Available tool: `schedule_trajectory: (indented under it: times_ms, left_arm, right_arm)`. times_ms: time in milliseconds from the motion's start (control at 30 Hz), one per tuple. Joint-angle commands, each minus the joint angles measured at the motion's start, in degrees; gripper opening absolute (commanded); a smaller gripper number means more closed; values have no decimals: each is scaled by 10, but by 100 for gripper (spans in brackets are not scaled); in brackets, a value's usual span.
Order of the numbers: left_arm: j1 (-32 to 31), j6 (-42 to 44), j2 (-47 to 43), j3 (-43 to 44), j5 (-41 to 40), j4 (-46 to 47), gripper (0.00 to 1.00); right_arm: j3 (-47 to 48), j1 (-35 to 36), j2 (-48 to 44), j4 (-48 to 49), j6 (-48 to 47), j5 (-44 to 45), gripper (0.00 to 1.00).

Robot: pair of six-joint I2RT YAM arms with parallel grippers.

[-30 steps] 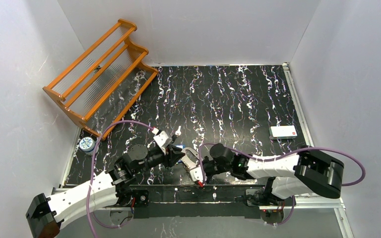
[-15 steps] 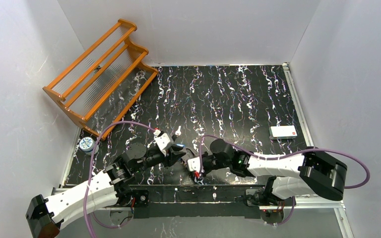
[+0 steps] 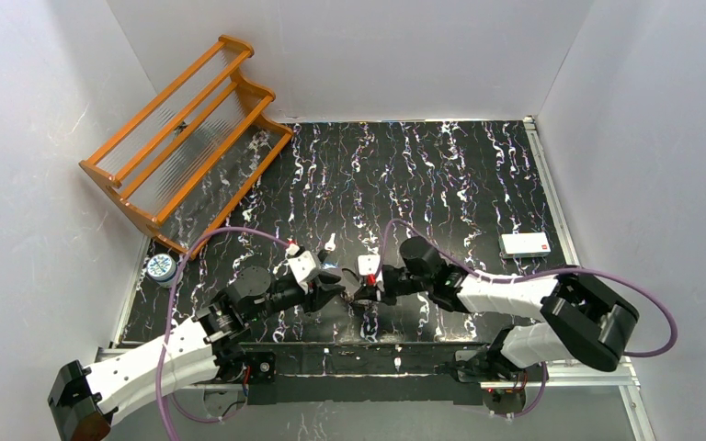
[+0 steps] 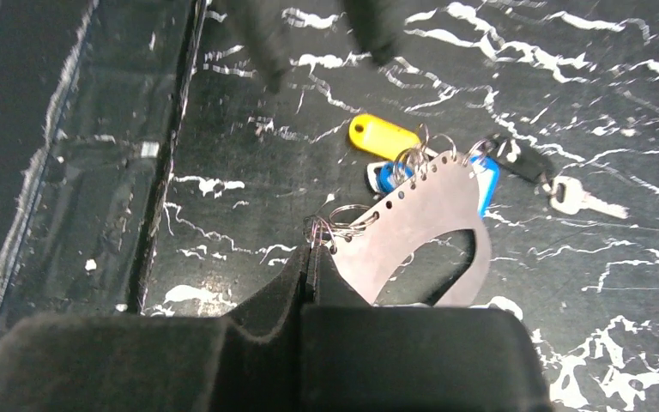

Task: Put the keys on the keyring
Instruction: Pick up the keyring from the center of the board.

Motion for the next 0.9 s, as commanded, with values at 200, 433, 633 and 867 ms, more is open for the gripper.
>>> schedule_trajectory:
  times_ms: [200,433,633,867]
  left_arm:
    - [-1,65,-33,-15,54,26,26]
    - [-1,105,-86,-16,77,23,35]
    - [-1,124,-91,-18,79,14,35]
    - [-1,124,-54,-7,50,16,29]
  right_arm:
    - [29,-43,-86,51,52,-120,1]
    - [58,-46,-113,14,42,-148,1]
    - [72,-47,-119,1,31,-160,1]
    - [76,-46,-117,-6,25,-169,1]
